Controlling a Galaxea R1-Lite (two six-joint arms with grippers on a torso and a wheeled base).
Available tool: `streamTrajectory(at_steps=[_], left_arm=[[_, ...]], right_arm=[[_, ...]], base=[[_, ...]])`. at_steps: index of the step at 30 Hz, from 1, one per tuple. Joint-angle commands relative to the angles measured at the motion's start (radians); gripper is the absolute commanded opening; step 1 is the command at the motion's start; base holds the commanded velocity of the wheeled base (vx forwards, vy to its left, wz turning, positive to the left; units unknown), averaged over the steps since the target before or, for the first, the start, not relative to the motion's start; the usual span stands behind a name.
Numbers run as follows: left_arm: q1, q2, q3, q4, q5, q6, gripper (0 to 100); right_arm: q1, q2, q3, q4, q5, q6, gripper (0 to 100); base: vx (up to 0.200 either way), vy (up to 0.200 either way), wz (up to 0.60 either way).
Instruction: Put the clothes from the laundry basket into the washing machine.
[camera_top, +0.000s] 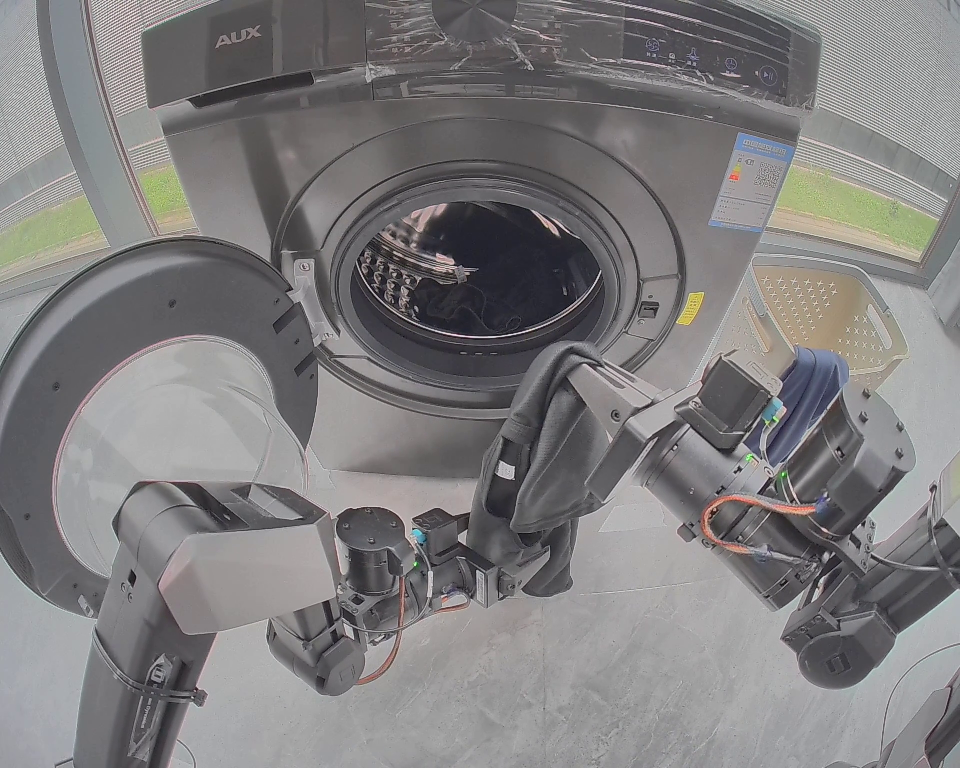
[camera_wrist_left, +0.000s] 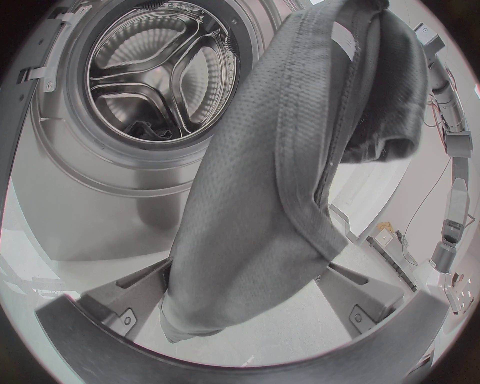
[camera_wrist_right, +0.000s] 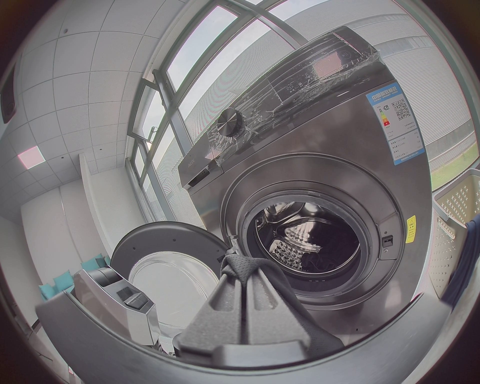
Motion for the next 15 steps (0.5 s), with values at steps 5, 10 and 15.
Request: streamTrajectory(at_steps=[5, 10, 15], left_arm=[[0.01, 0.035, -0.052, 0.0, 0.007, 0.0, 100], [0.012, 0.044, -0.081, 0.001, 0.029, -0.003, 0], [0.038, 0.045, -0.116, 0.0, 0.062, -0.007, 0]], right_arm=[[0.008, 0.004, 0.002, -0.001, 0.0, 0.0, 0], [0.008, 0.003, 0.003, -0.001, 0.0, 0.001, 0], [0.005, -0.002, 0.01, -0.001, 0.0, 0.004, 0]], base=[[0.0, 0.0, 0.0], [0.0, 0.0, 0.0], [0.0, 0.0, 0.0]])
